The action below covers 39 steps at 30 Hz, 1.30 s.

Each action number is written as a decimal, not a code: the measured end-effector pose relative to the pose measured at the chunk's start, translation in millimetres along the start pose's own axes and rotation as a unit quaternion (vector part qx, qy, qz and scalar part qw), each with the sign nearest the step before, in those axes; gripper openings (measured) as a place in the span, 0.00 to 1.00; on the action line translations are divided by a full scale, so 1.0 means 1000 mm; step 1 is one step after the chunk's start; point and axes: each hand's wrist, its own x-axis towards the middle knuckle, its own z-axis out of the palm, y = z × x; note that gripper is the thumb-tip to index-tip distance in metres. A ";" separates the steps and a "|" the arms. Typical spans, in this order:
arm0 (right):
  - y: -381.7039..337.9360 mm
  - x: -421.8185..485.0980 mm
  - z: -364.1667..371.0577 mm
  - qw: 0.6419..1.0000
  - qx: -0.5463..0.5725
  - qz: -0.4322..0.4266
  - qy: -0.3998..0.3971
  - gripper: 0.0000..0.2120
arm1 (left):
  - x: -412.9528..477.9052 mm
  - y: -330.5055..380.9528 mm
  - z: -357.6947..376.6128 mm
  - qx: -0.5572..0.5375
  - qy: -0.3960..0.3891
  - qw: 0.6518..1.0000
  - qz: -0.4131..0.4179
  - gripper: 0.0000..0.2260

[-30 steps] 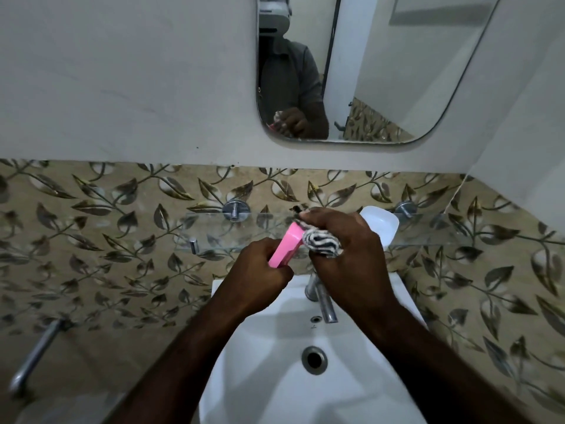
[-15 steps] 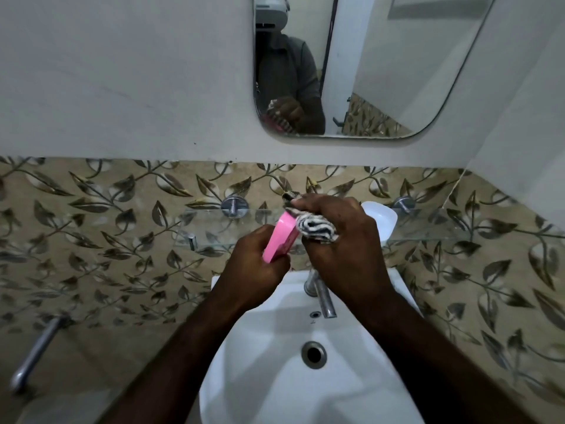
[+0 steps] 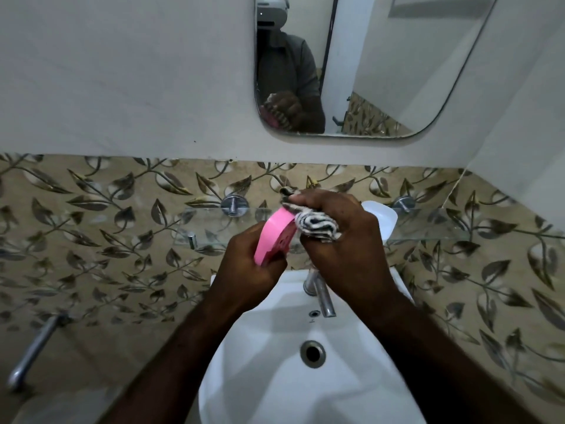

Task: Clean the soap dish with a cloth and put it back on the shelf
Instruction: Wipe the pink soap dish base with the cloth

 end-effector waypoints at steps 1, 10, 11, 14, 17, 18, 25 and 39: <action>0.002 0.002 -0.001 0.996 0.066 0.055 0.001 0.19 | -0.002 0.003 0.000 -0.011 0.011 1.000 0.000 0.08; 0.006 0.000 0.006 0.994 0.063 0.086 0.013 0.14 | -0.003 -0.001 0.006 -0.037 0.000 0.998 -0.042 0.10; 0.004 0.000 0.007 0.999 -0.019 0.031 0.005 0.16 | -0.005 -0.004 0.007 -0.034 -0.010 0.998 -0.049 0.11; 0.007 0.004 0.002 0.989 -0.126 -0.070 -0.045 0.19 | -0.009 -0.011 0.007 -0.049 -0.039 0.995 -0.076 0.11; 0.012 0.008 -0.001 0.985 -0.136 -0.086 -0.058 0.17 | -0.009 -0.013 0.003 -0.041 -0.094 0.991 -0.086 0.16; 0.015 0.008 0.001 0.983 -0.146 -0.093 -0.054 0.17 | -0.007 -0.011 0.002 -0.046 -0.118 0.988 -0.086 0.17; 0.029 -0.001 0.009 0.961 -0.237 -0.134 -0.036 0.16 | 0.008 0.004 -0.015 -0.259 -0.238 0.928 -0.120 0.25; 0.033 -0.014 0.003 0.964 -0.179 -0.168 -0.101 0.19 | -0.002 0.012 0.004 -0.098 -0.103 0.984 -0.112 0.12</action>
